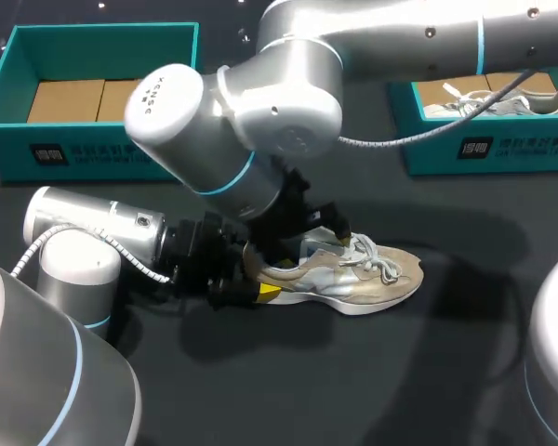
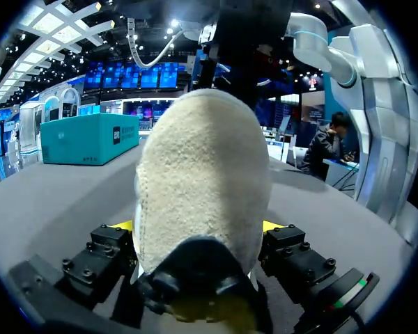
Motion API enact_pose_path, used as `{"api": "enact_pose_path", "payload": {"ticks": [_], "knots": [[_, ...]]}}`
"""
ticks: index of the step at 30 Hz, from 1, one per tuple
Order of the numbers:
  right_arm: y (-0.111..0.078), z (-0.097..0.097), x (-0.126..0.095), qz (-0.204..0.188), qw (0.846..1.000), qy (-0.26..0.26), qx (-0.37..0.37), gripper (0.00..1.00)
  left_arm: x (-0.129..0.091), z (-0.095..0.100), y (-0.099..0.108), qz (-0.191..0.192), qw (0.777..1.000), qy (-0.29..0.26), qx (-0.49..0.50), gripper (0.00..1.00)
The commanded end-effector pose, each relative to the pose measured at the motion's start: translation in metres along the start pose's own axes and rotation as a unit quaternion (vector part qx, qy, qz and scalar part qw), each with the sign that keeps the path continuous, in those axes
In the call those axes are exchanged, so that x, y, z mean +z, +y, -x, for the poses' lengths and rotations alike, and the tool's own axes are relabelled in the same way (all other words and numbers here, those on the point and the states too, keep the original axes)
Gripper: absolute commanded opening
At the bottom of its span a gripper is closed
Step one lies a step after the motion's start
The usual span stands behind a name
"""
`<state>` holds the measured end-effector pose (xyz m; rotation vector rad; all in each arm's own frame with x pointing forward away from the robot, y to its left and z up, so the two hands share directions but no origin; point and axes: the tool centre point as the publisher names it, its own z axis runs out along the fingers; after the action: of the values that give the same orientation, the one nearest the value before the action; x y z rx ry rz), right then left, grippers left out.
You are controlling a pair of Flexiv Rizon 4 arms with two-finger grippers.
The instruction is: Take the shoe out of the shoebox, open the shoe tongue, remove and reinsert the insole, then place the shoe into the shoebox
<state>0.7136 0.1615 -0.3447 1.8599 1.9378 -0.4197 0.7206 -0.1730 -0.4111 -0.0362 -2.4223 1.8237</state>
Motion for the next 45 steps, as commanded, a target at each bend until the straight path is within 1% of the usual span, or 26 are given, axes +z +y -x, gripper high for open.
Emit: {"api": "enact_pose_path", "payload": {"ticks": [1, 5, 7, 11, 16, 18, 22, 29, 33, 36, 38, 39, 40, 41, 45], "knots": [[-0.004, -0.008, 0.009, 0.002, 0.974, -0.021, 0.225, 1.00, 0.004, -0.002, 0.004, 0.000, 1.000, -0.001, 0.000, 0.00], [-0.003, -0.007, 0.015, 0.005, 0.974, -0.018, 0.227, 1.00, 0.004, -0.002, 0.004, 0.000, 1.000, -0.001, 0.000, 0.00], [-0.003, -0.006, 0.018, 0.003, 0.973, -0.016, 0.230, 0.90, 0.004, -0.002, 0.004, 0.000, 1.000, -0.001, 0.000, 0.00], [-0.006, 0.001, 0.015, 0.001, 0.972, -0.016, 0.235, 0.80, 0.004, -0.002, 0.004, 0.000, 1.000, -0.001, 0.000, 0.00], [-0.009, 0.008, 0.011, -0.003, 0.971, -0.020, 0.239, 0.73, 0.004, -0.002, 0.004, 0.000, 1.000, -0.001, 0.000, 0.00], [-0.010, 0.012, 0.008, -0.004, 0.971, -0.020, 0.239, 0.68, 0.004, -0.002, 0.004, 0.000, 1.000, -0.001, 0.000, 0.00], [-0.009, 0.017, 0.005, -0.006, 0.972, -0.021, 0.236, 0.64, 0.004, -0.002, 0.004, 0.000, 1.000, -0.001, 0.000, 0.00], [-0.005, 0.023, 0.005, -0.023, 0.975, -0.012, 0.223, 0.46, 0.004, -0.002, 0.004, 0.000, 1.000, -0.001, 0.000, 0.00], [-0.004, 0.025, 0.005, -0.031, 0.976, -0.004, 0.216, 0.34, 0.004, -0.002, 0.004, 0.000, 1.000, -0.001, 0.000, 0.00], [-0.004, 0.028, 0.004, -0.040, 0.977, -0.001, 0.211, 0.23, 0.004, -0.002, 0.004, 0.000, 1.000, -0.001, 0.000, 0.00], [-0.005, 0.031, 0.003, -0.045, 0.978, 0.005, 0.205, 0.20, 0.004, -0.002, 0.004, 0.000, 1.000, -0.001, 0.000, 0.00], [-0.005, 0.033, 0.002, -0.046, 0.978, 0.006, 0.203, 0.15, 0.004, -0.002, 0.004, 0.000, 1.000, -0.001, 0.000, 0.00], [-0.006, 0.035, 0.002, -0.048, 0.979, 0.008, 0.199, 0.06, 0.004, -0.002, 0.004, 0.000, 1.000, -0.001, 0.000, 0.00], [-0.006, 0.037, 0.001, -0.051, 0.979, 0.011, 0.196, 0.00, 0.004, -0.002, 0.004, 0.000, 1.000, -0.001, 0.000, 0.00], [-0.005, 0.050, -0.001, -0.059, 0.984, 0.030, 0.162, 0.00, 0.004, -0.002, 0.004, 0.000, 1.000, -0.001, 0.000, 0.00]]}}
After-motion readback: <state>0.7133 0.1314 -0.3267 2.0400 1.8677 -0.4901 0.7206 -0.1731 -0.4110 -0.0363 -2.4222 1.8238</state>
